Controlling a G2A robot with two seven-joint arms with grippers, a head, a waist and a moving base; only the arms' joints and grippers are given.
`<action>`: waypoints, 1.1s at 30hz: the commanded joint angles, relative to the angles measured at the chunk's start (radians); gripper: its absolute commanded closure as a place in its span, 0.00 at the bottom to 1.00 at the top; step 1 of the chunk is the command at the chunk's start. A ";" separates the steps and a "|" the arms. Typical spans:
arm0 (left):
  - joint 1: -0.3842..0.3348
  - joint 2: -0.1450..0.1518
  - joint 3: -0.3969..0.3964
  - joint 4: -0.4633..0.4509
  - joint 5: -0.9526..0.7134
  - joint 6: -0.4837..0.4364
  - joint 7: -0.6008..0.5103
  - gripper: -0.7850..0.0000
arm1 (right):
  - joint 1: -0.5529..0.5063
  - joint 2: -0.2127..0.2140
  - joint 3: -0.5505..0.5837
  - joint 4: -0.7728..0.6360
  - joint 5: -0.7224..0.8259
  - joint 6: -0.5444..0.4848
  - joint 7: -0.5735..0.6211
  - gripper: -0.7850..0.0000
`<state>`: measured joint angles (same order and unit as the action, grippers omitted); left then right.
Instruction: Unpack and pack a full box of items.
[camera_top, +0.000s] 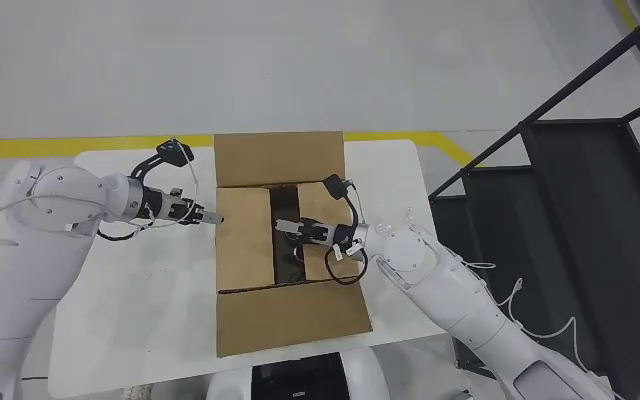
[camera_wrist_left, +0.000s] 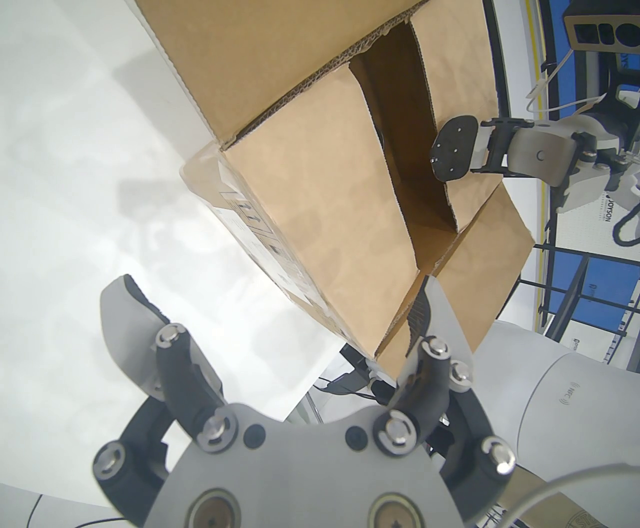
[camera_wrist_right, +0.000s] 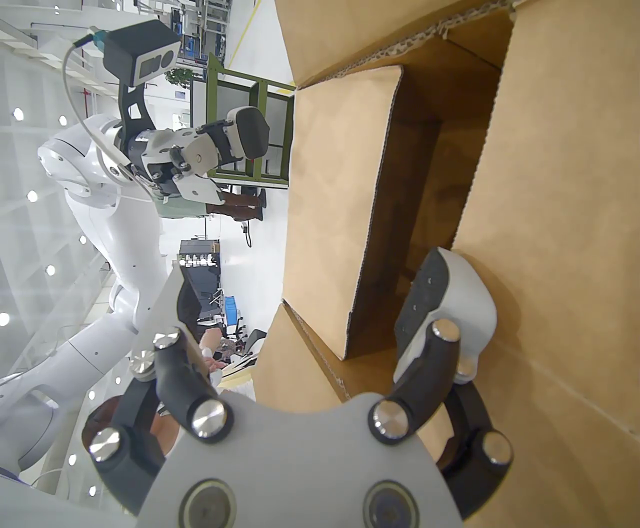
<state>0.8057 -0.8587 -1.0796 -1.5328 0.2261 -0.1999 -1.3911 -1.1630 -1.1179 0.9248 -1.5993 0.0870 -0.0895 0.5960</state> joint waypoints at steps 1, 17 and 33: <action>0.000 0.000 0.000 0.000 0.000 0.000 0.000 0.00 | 0.000 0.000 0.000 0.000 0.000 0.000 0.000 0.00; 0.000 0.000 0.000 0.000 0.000 0.000 0.000 0.00 | 0.031 -0.017 -0.045 0.021 0.001 0.022 0.012 0.00; 0.000 0.000 0.000 0.000 0.000 0.000 0.000 0.00 | 0.121 -0.082 -0.162 0.149 0.066 0.033 0.025 0.00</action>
<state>0.8057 -0.8587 -1.0796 -1.5328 0.2261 -0.1999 -1.3911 -1.0460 -1.1955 0.7745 -1.4495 0.1547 -0.0530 0.6116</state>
